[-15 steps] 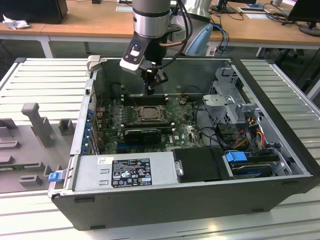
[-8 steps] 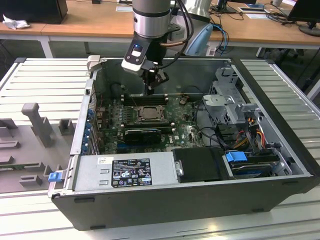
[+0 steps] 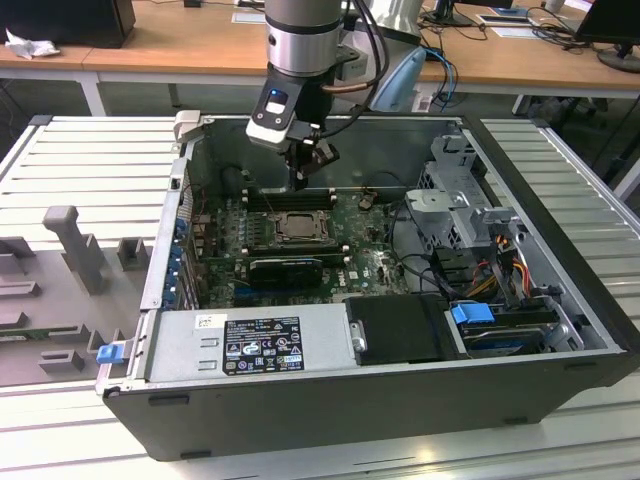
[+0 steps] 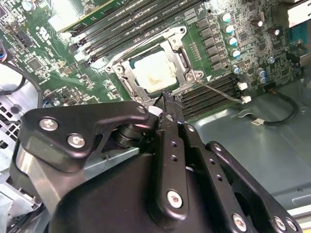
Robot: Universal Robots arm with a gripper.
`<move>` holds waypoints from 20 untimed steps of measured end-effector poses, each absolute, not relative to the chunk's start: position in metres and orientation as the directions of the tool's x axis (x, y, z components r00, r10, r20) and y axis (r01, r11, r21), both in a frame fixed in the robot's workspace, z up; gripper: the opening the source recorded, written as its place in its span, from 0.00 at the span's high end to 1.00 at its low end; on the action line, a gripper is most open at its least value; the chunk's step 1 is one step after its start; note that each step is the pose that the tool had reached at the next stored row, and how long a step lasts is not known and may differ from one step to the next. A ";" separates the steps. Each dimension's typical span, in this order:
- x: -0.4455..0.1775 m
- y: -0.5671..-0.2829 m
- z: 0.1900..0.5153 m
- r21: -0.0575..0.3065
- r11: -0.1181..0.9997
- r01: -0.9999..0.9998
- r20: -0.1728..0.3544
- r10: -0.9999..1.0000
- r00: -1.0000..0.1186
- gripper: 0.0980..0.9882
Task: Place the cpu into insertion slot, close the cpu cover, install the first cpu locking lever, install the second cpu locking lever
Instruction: 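Install the first cpu locking lever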
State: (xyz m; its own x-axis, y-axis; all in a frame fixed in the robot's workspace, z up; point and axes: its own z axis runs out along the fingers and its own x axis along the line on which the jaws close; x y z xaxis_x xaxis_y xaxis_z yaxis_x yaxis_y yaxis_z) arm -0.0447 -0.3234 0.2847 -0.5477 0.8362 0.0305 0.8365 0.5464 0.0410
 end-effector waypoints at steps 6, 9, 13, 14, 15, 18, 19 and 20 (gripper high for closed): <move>-0.045 -0.323 0.285 0.041 0.590 0.807 0.030 0.806 -0.591 0.99; -0.045 -0.323 0.285 0.041 0.638 0.769 0.030 0.769 -0.639 0.99; -0.045 -0.323 0.285 0.041 0.668 0.743 0.030 0.742 -0.670 0.99; -0.045 -0.323 0.285 0.041 0.684 0.729 0.030 0.728 -0.685 0.99; -0.045 -0.323 0.285 0.041 0.699 0.714 0.030 0.713 -0.700 0.99; -0.045 -0.323 0.285 0.041 0.724 0.688 0.030 0.687 -0.726 0.99; -0.045 -0.323 0.285 0.041 0.735 0.677 0.030 0.676 -0.736 0.99; -0.045 -0.323 0.285 0.041 0.750 0.660 0.030 0.660 -0.751 0.99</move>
State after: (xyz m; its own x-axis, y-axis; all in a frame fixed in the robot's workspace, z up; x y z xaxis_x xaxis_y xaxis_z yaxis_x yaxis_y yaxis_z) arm -0.0447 -0.3234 0.2847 -0.7509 0.6597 0.0304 0.6604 0.7498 0.0410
